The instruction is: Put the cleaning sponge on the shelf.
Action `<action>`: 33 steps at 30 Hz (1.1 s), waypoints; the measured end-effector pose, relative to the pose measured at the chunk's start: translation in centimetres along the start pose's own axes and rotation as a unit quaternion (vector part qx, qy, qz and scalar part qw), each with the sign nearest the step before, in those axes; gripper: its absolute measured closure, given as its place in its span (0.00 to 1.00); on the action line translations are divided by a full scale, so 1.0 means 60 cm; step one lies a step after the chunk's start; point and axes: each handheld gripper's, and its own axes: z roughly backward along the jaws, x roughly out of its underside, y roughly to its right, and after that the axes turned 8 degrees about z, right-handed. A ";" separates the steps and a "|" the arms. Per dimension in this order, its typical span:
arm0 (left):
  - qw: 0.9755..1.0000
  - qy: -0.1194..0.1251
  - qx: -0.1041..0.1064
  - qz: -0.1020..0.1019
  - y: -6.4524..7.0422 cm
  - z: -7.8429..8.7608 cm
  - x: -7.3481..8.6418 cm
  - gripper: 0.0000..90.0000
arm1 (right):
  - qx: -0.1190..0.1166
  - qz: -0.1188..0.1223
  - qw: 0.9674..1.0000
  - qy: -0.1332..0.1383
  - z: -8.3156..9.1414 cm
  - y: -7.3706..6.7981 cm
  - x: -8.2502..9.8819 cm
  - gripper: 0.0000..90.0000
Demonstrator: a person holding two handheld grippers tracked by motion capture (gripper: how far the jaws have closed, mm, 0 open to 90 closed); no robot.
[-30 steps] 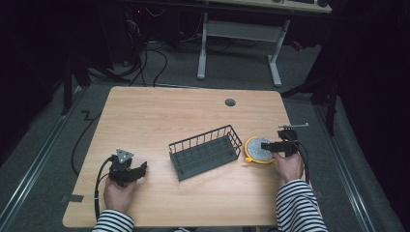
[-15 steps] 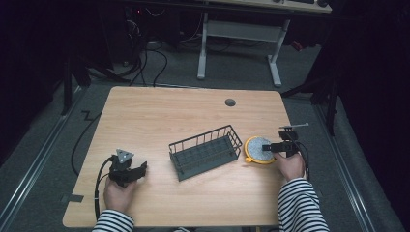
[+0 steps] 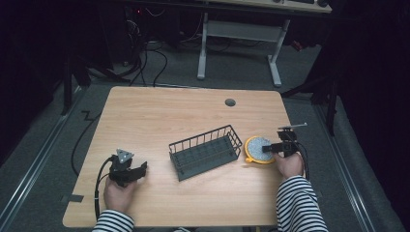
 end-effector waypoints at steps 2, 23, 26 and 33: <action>1.000 0.000 0.000 0.000 0.000 0.000 0.000 0.34 | 0.003 0.006 1.000 0.004 0.001 -0.004 0.000 0.70; 1.000 0.000 0.004 0.003 -0.002 0.001 0.000 0.34 | -0.002 0.068 0.996 0.063 0.042 -0.027 0.004 0.87; 1.000 0.000 0.004 0.003 -0.002 0.001 0.000 0.34 | 0.002 0.070 0.995 0.067 0.052 -0.025 0.006 0.87; 1.000 0.001 0.003 0.003 -0.001 0.000 0.000 0.34 | -0.004 0.075 0.993 0.086 0.072 -0.024 0.011 0.87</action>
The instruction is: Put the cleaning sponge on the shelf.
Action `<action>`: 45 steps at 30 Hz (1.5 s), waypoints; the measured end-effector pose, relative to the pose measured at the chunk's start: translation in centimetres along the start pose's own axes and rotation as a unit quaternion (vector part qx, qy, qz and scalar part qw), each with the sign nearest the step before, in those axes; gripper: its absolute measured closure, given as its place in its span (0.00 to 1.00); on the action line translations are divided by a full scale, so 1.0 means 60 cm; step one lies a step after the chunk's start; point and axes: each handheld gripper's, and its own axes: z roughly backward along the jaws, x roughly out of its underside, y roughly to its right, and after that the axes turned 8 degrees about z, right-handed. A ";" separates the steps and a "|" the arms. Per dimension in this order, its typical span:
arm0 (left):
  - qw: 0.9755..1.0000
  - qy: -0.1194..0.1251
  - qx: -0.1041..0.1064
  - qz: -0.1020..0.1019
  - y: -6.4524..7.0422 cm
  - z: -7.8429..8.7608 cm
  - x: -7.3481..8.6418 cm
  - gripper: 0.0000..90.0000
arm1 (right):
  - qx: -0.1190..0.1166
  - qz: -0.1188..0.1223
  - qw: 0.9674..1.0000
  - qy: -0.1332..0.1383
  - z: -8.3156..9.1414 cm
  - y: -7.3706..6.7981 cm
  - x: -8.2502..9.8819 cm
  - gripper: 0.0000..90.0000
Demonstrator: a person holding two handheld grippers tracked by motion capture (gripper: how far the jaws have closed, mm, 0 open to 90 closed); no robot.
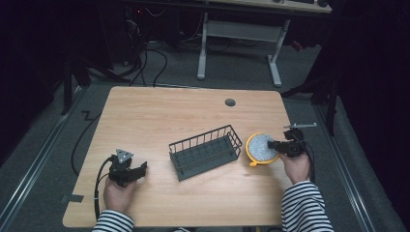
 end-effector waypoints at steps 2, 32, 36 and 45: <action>1.000 0.000 -0.001 -0.001 0.000 0.000 0.000 0.34 | -0.001 0.006 1.000 0.004 0.006 -0.002 -0.001 0.87; 1.000 0.000 -0.002 -0.001 0.001 0.000 0.000 0.34 | -0.032 0.046 0.996 0.070 0.088 -0.037 -0.032 0.86; 1.000 0.000 -0.002 -0.002 0.001 0.000 0.000 0.34 | -0.033 0.053 0.995 0.078 0.094 -0.045 -0.042 0.86; 1.000 0.000 -0.002 -0.002 0.001 0.000 0.000 0.34 | -0.044 0.060 0.993 0.093 0.102 -0.062 -0.062 0.86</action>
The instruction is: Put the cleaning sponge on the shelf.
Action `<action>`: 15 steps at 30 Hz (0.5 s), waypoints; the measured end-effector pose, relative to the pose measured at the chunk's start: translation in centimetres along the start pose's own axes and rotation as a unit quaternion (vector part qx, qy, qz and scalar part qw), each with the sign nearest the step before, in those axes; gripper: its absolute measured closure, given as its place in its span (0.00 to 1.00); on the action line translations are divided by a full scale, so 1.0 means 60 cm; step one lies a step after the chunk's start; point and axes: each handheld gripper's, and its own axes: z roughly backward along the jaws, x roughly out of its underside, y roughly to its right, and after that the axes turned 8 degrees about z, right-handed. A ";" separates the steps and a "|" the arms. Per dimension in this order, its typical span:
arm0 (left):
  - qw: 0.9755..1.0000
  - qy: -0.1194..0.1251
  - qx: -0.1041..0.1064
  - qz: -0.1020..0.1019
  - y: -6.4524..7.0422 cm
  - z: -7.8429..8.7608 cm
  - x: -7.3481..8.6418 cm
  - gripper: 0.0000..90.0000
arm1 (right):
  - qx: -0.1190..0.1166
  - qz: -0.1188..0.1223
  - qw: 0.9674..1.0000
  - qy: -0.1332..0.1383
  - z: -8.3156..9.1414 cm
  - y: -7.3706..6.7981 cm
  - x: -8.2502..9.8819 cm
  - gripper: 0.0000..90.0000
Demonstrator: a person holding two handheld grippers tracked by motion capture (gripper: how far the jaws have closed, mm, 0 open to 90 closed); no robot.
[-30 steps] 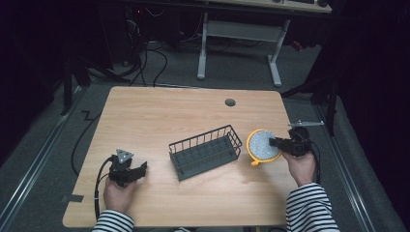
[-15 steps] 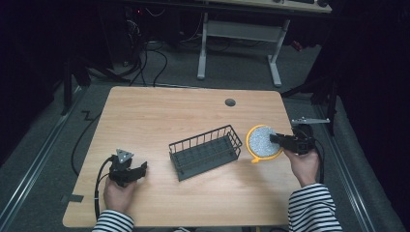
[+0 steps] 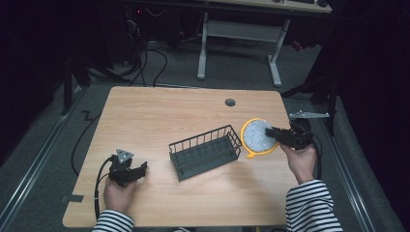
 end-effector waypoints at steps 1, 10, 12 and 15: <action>1.000 0.000 0.000 0.000 0.000 0.000 0.000 0.34 | -0.001 0.000 1.000 -0.001 -0.002 -0.002 -0.003 0.86; 1.000 0.000 0.000 0.000 0.000 0.000 0.000 0.34 | -0.016 0.016 1.000 0.010 -0.014 -0.022 -0.032 0.86; 1.000 0.000 0.001 0.001 -0.001 0.000 0.000 0.34 | -0.018 0.021 1.000 0.010 -0.019 -0.028 -0.038 0.85; 1.000 0.000 0.002 0.002 -0.001 0.000 0.000 0.34 | -0.018 0.026 0.999 0.009 -0.026 -0.037 -0.046 0.85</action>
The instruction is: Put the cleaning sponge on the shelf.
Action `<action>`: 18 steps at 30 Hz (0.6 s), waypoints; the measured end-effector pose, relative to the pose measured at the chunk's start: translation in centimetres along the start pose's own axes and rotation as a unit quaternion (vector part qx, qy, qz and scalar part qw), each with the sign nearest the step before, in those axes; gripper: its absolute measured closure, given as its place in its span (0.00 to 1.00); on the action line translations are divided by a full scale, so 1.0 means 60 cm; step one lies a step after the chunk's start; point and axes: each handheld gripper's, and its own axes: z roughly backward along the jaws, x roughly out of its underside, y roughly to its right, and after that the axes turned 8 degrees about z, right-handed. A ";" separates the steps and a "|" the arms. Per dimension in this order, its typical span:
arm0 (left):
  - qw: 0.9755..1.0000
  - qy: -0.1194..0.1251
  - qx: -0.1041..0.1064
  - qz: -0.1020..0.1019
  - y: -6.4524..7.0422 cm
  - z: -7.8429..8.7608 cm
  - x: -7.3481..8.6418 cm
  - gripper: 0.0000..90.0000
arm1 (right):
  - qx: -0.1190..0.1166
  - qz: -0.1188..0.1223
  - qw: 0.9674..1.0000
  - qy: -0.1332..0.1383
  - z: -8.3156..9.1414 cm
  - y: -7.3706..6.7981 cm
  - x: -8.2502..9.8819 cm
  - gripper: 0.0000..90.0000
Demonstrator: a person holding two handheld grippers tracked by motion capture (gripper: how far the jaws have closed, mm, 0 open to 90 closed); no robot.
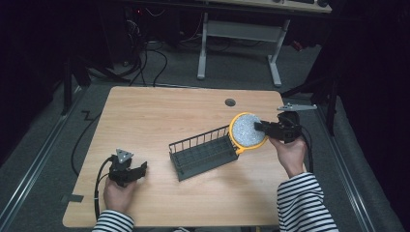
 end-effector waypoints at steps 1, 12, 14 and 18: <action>1.000 0.000 0.000 0.001 0.000 0.000 0.000 0.34 | -0.001 0.001 1.000 0.001 -0.003 -0.002 -0.002 0.85; 1.000 0.000 0.003 0.003 -0.002 0.001 0.000 0.34 | -0.009 0.010 1.000 -0.002 -0.035 -0.026 -0.027 0.85; 1.000 0.001 0.004 0.003 -0.002 0.000 0.000 0.34 | -0.010 0.013 1.000 0.000 -0.043 -0.031 -0.031 0.85; 1.000 0.001 0.005 0.004 -0.002 0.001 0.000 0.34 | -0.010 0.016 1.000 -0.001 -0.059 -0.042 -0.036 0.85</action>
